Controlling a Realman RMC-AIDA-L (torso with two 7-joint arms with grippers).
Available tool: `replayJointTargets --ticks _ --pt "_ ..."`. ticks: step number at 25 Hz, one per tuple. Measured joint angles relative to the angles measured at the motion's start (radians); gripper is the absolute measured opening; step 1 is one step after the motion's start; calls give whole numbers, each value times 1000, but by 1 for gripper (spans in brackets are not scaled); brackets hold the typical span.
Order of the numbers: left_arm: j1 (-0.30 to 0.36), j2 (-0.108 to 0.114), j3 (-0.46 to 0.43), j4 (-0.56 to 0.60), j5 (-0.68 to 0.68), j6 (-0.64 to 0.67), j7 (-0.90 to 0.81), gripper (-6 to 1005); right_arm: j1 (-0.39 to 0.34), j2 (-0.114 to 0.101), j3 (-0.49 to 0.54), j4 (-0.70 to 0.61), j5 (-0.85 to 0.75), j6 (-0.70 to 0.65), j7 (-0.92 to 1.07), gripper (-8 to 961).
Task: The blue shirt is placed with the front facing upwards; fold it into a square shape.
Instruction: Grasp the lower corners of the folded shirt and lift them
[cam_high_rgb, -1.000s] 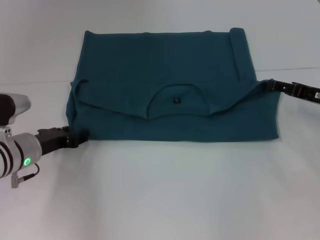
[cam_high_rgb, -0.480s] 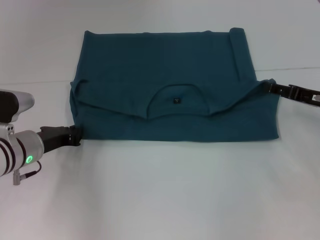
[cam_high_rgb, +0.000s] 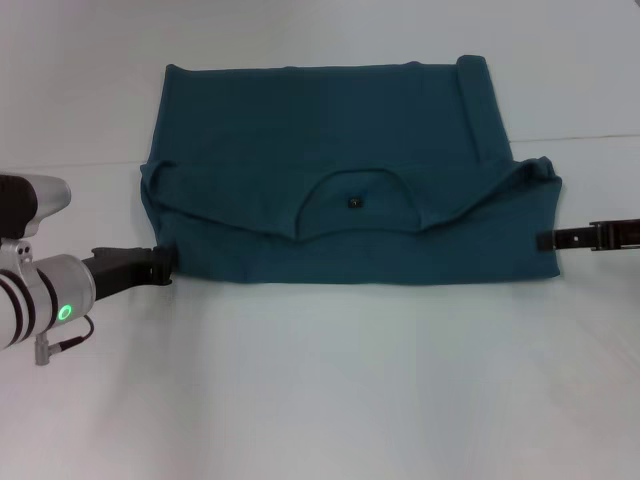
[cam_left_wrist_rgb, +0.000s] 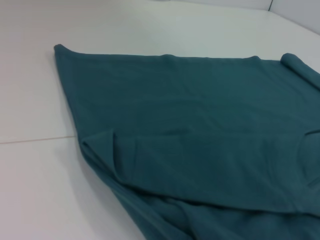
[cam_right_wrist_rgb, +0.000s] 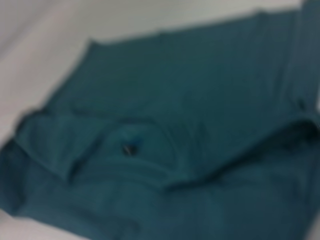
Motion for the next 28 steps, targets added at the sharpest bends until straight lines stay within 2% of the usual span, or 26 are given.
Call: replayJointTargets --ticks 2,5,8,11,15,21,28 --pt "-2 2 -1 2 0 6 -3 27 6 16 -39 -52 -63 -9 51 802" --pt "-5 4 -3 2 -1 16 -6 27 17 55 -92 -109 -131 18 99 813" --pt "-10 5 -7 2 -2 23 -7 27 42 72 -121 -109 -213 62 147 829" --pt "-16 6 -7 3 -2 30 -7 27 63 75 -130 -82 -267 91 173 844" --pt "-18 7 -7 3 -2 30 -7 26 71 75 -123 -45 -263 127 182 849" --pt "-20 7 -7 3 -2 30 -8 26 74 59 -113 12 -261 169 211 848" --pt "-21 7 -7 0 -2 29 -8 26 76 57 -98 71 -257 227 212 848"
